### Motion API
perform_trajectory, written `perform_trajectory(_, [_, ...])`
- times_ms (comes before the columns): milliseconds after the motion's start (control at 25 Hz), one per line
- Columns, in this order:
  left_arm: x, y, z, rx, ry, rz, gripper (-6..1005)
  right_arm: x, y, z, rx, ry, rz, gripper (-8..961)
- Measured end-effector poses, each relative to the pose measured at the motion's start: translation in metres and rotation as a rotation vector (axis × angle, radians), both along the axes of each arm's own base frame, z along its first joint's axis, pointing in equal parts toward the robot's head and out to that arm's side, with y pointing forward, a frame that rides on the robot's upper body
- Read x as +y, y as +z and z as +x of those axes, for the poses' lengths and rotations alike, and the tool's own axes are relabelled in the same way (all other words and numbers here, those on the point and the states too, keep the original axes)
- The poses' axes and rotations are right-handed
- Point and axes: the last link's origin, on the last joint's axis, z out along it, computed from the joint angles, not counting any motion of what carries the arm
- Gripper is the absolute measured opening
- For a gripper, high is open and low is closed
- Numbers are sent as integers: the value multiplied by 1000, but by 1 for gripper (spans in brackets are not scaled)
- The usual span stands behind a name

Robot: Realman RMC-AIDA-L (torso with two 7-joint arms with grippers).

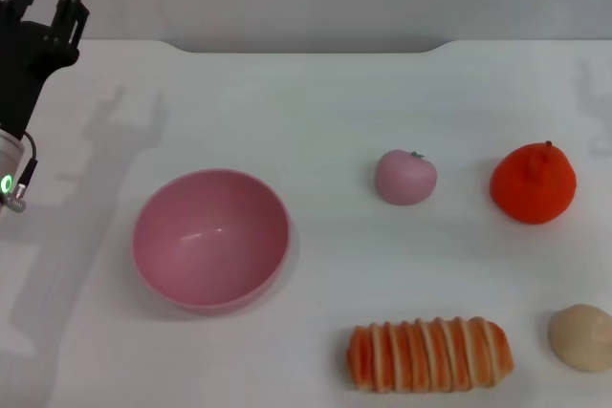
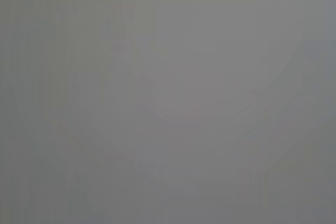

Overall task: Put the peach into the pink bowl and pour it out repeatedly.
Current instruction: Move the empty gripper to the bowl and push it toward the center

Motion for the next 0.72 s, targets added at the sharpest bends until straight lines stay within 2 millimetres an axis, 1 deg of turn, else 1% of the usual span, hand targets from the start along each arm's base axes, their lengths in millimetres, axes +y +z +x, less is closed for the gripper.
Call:
perform_trajectory(80, [3,-1,-1,7,12,-11,583,1,1,3,5,-21,0,446])
perform_trajectory(320, [13,2,1,25,22,-19,586,-2,8,17,22,-79,22,446])
perform_trajectory(480, [27,9,7,-28,28,-70,587,-2,13,26,30,-113,17,445])
perform_trajectory(600, [42,14,15,-72,22,-202,587,-1,15,28,18,-121,6,445])
perform_trajectory(720, [57,28,28,-155,-28,-339,587,1,17,29,10,-127,-5,445])
